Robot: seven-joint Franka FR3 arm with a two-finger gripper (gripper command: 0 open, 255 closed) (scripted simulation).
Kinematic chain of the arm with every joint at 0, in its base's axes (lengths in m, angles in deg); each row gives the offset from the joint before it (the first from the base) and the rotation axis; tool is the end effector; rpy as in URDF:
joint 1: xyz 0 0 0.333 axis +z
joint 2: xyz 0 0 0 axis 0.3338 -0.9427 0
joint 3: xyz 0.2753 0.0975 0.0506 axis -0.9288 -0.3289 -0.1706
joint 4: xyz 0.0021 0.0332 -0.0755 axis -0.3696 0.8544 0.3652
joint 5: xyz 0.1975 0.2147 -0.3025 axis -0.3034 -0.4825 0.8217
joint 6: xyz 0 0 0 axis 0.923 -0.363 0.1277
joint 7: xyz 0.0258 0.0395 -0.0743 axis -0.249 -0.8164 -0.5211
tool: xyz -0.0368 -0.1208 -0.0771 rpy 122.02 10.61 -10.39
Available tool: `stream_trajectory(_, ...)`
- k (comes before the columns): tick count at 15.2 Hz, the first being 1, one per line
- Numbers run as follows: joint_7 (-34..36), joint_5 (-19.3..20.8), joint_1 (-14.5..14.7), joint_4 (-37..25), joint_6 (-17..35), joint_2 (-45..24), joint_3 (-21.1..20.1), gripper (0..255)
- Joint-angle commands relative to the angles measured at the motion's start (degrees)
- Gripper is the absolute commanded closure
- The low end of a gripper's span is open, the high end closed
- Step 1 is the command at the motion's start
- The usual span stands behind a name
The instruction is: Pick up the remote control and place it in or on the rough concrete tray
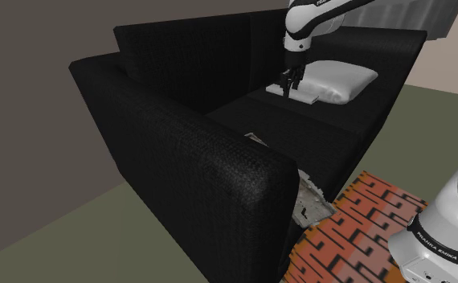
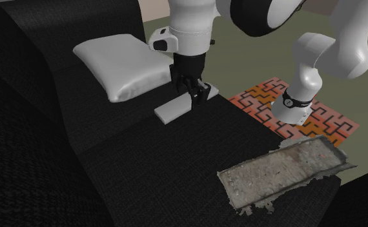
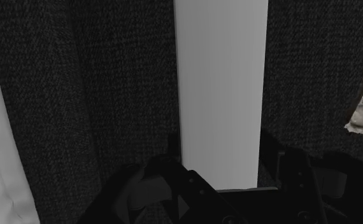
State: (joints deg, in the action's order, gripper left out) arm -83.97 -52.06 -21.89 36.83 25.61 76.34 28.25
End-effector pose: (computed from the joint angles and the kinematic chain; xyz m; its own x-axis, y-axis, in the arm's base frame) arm 0.5942 -0.0936 0.3891 0.9937 0.1123 -0.0037 0.1124 -0.9935 0.0190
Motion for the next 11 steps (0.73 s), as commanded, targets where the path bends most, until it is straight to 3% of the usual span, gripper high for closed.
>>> stream_trajectory(1, 2.01, 0.36, 1.01, 3.33, 0.69, 2.62, -0.83, 255)
stream_trajectory(11, 14.26, 0.30, 6.69, 16.61, 1.84, 14.52, -7.42, 255)
